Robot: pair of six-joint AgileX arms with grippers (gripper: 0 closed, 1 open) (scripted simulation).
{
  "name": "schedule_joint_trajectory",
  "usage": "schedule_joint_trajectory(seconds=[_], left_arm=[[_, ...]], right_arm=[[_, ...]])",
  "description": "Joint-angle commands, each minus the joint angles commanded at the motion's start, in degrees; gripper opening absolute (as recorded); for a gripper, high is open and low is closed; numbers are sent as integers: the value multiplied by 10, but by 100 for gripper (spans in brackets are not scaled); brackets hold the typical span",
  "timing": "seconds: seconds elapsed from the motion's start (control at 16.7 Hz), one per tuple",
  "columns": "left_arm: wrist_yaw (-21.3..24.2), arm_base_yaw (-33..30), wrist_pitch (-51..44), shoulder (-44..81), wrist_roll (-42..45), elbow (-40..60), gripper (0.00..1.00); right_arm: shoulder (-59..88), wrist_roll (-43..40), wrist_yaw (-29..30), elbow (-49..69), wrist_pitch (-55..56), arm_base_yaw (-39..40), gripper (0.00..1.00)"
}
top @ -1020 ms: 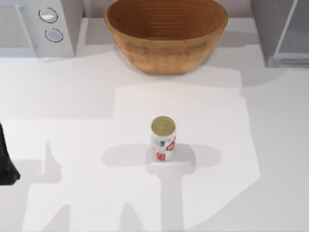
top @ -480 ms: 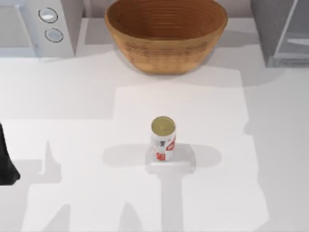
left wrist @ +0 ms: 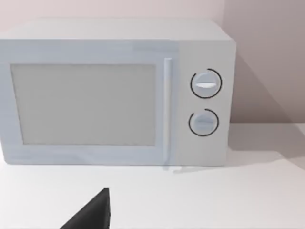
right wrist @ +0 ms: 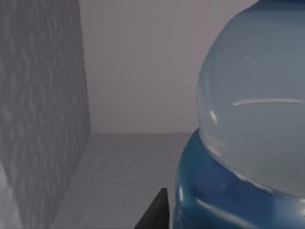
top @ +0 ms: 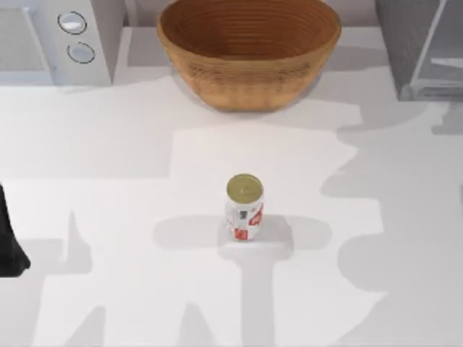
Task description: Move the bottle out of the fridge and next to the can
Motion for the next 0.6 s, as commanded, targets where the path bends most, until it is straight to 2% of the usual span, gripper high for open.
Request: schedule_joint_trajectory(seconds=[0.24,0.6], left_arm=[[0,0,0,0,0,0,100],[0,0,0,0,0,0,100]], right_arm=[[27,23,127,-38,70,161,0],[61,22,354,-120,184,413,0]])
